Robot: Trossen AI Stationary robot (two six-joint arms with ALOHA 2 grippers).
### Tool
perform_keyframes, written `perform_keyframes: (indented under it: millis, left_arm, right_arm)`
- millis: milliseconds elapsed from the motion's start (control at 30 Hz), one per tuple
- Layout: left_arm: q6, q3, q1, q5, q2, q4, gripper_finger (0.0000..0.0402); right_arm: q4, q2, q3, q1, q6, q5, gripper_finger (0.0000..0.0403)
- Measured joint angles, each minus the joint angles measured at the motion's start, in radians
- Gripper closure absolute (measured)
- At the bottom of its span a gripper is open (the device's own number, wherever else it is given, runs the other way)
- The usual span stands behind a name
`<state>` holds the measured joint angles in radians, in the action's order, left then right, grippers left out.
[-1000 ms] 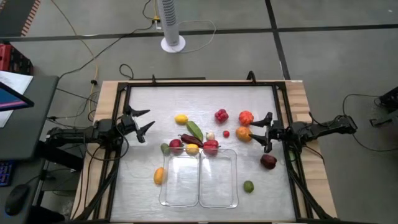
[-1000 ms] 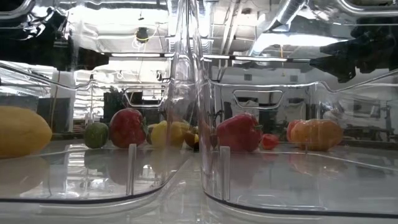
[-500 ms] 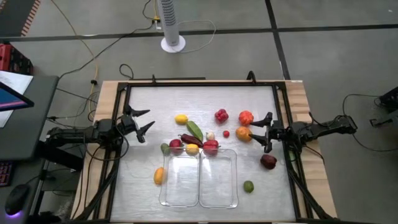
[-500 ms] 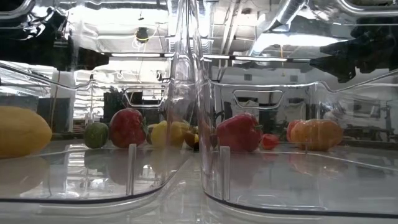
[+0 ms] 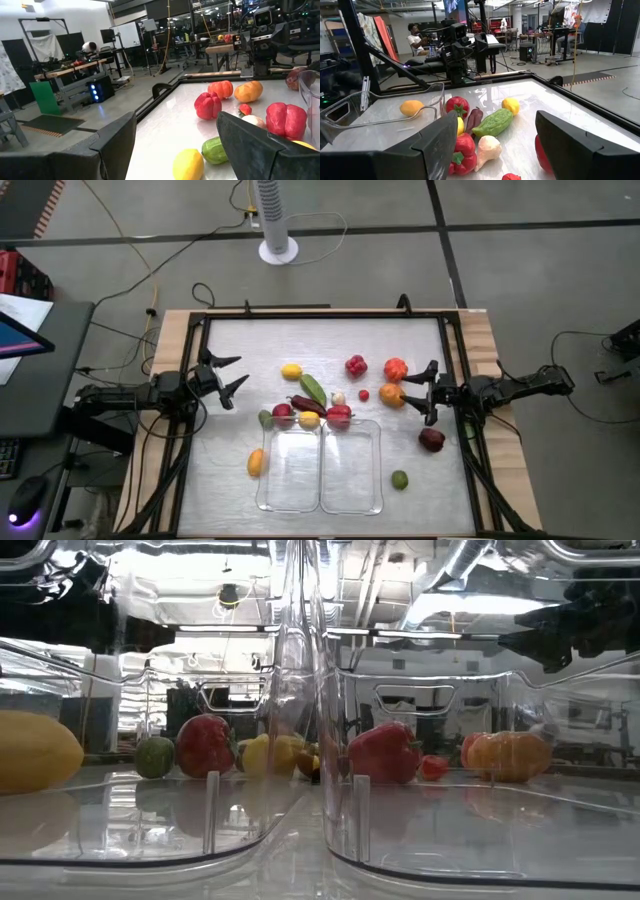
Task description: Sort produce into baskets
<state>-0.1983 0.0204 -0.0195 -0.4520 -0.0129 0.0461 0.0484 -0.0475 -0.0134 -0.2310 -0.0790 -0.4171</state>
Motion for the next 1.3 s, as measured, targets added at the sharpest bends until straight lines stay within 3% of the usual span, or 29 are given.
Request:
perform_keyframes:
  millis: [967, 1200, 1300]
  left_arm:
    - [0.005, 0.000, 0.000, 0.000, 0.000, 0.002, 0.0136]
    - [0.379, 0.000, 0.000, 0.051, 0.000, 0.058, 0.0136]
    - [0.448, 0.000, 0.000, 0.036, 0.000, 0.095, 0.0136]
  right_arm:
    - [0.000, 0.000, 0.000, 0.000, 0.000, 0.000, 0.0106]
    - [0.000, 0.000, 0.000, 0.000, 0.000, 0.000, 0.0106]
    - [0.000, 0.000, 0.000, 0.000, 0.000, 0.000, 0.0106]
